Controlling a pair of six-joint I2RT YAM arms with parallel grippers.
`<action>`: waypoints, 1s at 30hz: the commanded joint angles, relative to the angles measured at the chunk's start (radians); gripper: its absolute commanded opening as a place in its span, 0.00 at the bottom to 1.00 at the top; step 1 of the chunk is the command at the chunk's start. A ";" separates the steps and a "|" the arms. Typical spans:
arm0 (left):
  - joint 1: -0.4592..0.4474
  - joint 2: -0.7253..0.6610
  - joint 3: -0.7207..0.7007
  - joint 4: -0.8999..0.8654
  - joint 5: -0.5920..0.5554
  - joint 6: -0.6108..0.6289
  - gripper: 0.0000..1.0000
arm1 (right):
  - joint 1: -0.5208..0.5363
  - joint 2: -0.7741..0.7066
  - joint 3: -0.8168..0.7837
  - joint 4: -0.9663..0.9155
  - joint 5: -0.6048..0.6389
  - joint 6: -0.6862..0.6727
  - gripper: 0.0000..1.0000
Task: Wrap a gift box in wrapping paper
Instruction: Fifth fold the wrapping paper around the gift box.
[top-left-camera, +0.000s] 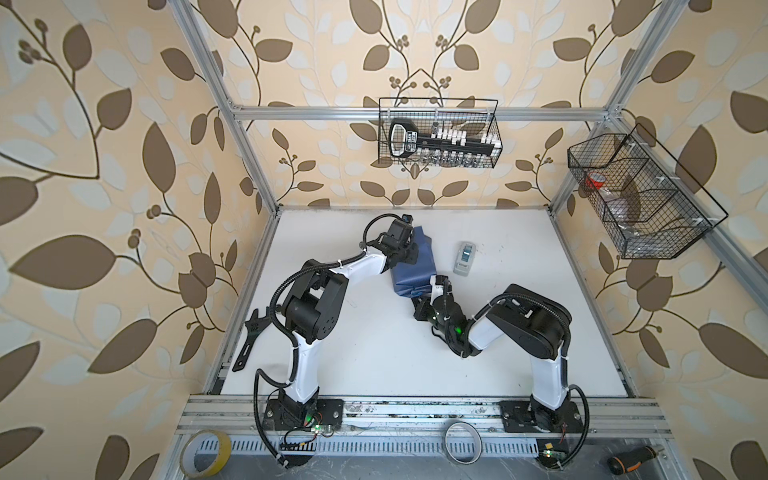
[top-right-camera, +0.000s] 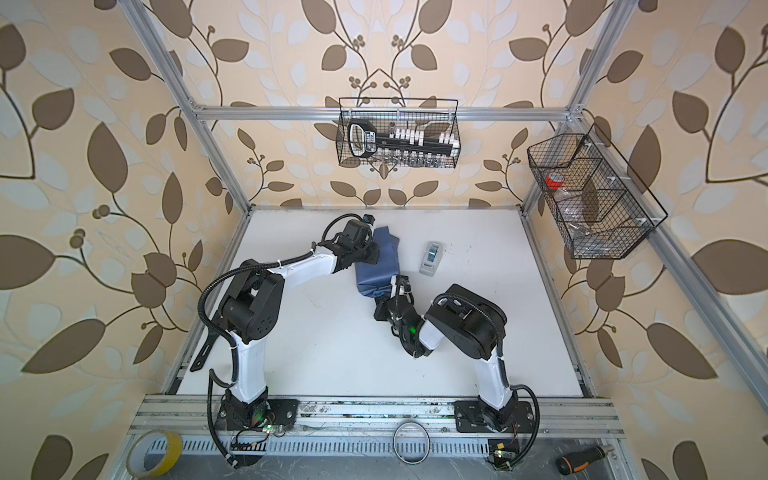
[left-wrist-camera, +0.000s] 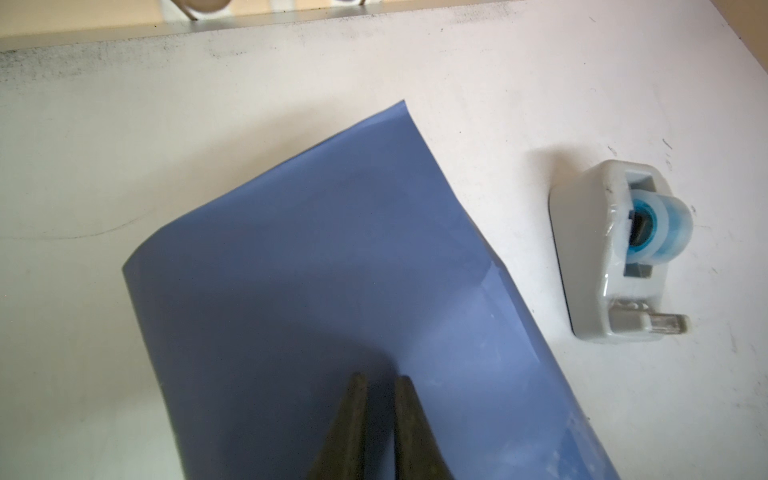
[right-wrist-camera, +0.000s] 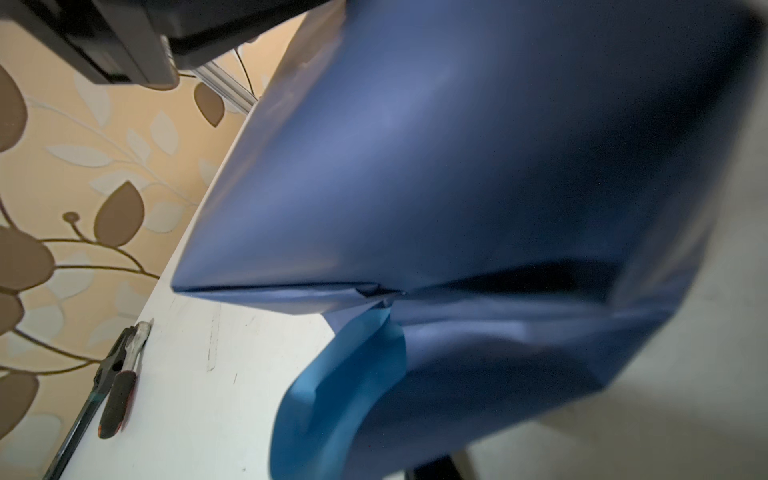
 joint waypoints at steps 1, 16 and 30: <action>-0.022 0.070 -0.051 -0.249 0.014 0.007 0.15 | 0.013 0.018 0.005 -0.105 0.035 0.125 0.12; -0.024 0.075 -0.054 -0.252 0.017 0.011 0.15 | -0.031 0.063 0.062 0.047 -0.054 0.220 0.12; -0.024 0.083 -0.058 -0.245 0.023 0.017 0.15 | -0.063 0.071 0.081 0.114 -0.115 0.205 0.12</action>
